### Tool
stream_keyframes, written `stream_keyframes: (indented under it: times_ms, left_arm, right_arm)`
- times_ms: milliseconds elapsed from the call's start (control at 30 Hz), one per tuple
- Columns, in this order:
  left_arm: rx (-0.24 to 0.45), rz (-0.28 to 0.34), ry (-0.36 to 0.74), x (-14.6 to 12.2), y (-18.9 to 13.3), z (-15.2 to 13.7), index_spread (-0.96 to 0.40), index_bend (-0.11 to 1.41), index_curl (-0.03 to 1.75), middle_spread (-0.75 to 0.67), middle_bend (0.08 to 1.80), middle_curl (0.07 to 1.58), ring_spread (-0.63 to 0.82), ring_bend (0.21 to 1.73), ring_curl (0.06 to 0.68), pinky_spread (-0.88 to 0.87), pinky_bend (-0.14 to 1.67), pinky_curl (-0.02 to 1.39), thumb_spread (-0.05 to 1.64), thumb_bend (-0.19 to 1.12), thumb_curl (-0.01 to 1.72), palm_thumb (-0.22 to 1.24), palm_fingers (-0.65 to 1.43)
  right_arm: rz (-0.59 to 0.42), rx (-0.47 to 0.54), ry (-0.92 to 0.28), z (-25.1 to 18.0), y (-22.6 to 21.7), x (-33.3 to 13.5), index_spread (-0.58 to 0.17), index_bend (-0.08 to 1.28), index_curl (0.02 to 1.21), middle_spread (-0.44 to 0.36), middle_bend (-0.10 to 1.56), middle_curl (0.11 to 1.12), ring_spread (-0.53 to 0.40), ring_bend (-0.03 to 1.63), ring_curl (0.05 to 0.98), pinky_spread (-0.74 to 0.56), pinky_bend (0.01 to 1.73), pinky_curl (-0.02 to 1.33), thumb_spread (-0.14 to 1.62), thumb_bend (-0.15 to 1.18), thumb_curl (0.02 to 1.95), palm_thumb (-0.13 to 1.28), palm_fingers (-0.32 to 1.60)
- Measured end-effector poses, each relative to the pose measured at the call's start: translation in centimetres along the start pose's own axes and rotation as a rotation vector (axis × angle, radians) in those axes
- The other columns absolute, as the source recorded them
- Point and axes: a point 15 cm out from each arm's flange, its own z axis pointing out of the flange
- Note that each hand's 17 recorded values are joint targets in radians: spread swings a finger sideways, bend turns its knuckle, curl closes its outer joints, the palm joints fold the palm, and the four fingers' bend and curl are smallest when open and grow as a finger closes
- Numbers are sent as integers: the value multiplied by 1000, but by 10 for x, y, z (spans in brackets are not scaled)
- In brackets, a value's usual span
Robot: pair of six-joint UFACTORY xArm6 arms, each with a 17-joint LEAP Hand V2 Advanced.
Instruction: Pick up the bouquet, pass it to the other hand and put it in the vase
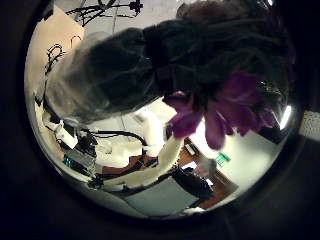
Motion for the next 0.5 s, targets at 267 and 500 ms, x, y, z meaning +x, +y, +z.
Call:
stream_keyframes:
  times_ms: [267, 500]
  left_arm:
    - [-10, -4, 40, 5, 0, 1, 140, 149, 276, -187, 765, 544, -63, 715, 234, -4, 390, 330, 805, -33, 332, 317, 711]
    - [34, 0, 115, 12, -8, -3, -160, 205, 276, -429, 838, 752, -475, 1182, 446, -612, 1017, 544, 896, 50, 381, 721, 1146]
  right_arm:
    - [6, 11, 33, 2, -3, 12, -305, 998, 1095, -150, 1324, 848, -192, 1455, 638, -279, 1097, 1054, 310, -28, 957, 1129, 1112]
    - [23, 3, 44, 9, 2, 20, -325, 676, 1024, -183, 1095, 791, -239, 1324, 591, -377, 1129, 910, 685, -56, 767, 883, 869]
